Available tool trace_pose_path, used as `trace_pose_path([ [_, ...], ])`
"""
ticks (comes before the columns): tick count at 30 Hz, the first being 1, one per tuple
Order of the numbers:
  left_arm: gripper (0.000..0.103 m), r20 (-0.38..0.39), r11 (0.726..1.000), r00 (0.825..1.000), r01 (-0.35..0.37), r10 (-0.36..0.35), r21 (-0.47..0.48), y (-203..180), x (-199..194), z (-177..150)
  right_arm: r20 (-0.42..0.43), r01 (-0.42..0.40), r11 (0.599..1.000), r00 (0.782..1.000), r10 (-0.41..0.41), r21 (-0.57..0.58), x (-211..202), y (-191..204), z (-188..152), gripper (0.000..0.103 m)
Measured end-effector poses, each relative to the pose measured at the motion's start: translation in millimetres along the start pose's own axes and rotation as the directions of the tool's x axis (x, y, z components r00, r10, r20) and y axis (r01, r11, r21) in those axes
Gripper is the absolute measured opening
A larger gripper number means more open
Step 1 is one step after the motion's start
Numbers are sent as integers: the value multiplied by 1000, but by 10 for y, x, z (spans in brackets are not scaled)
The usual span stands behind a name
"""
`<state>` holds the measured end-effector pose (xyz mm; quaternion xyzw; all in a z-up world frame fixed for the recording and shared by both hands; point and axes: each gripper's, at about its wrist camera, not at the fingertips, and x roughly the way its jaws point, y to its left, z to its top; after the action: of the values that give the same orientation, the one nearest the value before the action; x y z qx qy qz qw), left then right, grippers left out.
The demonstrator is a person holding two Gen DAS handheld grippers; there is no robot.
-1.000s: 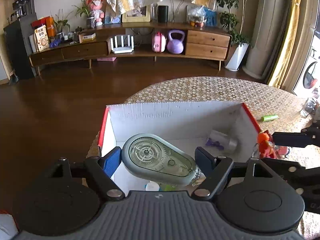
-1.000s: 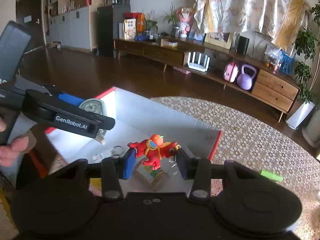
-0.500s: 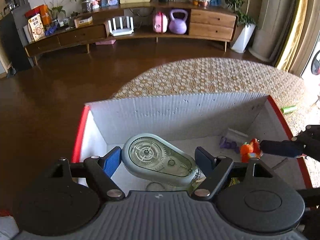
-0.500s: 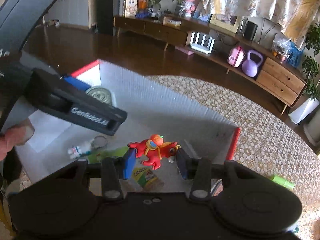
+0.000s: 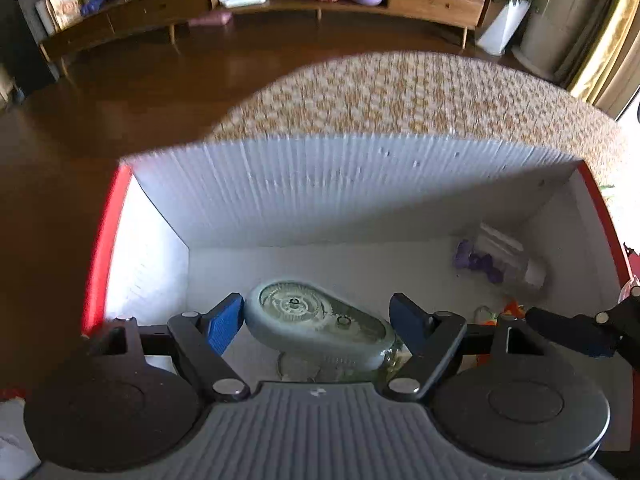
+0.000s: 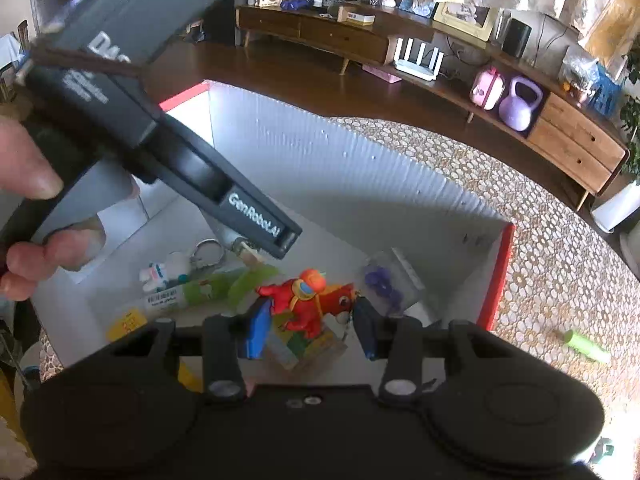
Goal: Organize rigid objects
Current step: 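Lower both items into the red box and open both tools, then withdraw both open tools from the red box back over the table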
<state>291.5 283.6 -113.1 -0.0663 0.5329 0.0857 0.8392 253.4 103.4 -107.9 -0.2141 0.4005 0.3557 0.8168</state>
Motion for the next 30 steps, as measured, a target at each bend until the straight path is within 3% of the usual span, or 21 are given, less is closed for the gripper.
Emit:
trace_pose_path([
  [3, 78, -36, 1000, 999, -1, 1, -5, -2, 61, -11, -3, 4, 1000, 1000, -4, 7, -7, -1, 7, 43],
  [9, 79, -12, 1000, 1000, -1, 1, -14, 17, -21, -53, 12, -1, 1000, 1000, 1, 30, -72, -12, -1, 46],
  [22, 79, 155, 1000, 988, -2, -1, 20, -138, -682, -315, 80, -28, 997, 997, 22, 71, -532, 35, -134, 51],
  [25, 79, 193, 1000, 981, -3, -2, 21, -169, -846, -382, 111, -25, 997, 994, 17, 70, -716, 76, -166, 60],
  [30, 79, 252, 1000, 968, 2, -7, 17, -216, -1143, -505, 157, -39, 996, 987, 27, 78, -1029, 126, -241, 63],
])
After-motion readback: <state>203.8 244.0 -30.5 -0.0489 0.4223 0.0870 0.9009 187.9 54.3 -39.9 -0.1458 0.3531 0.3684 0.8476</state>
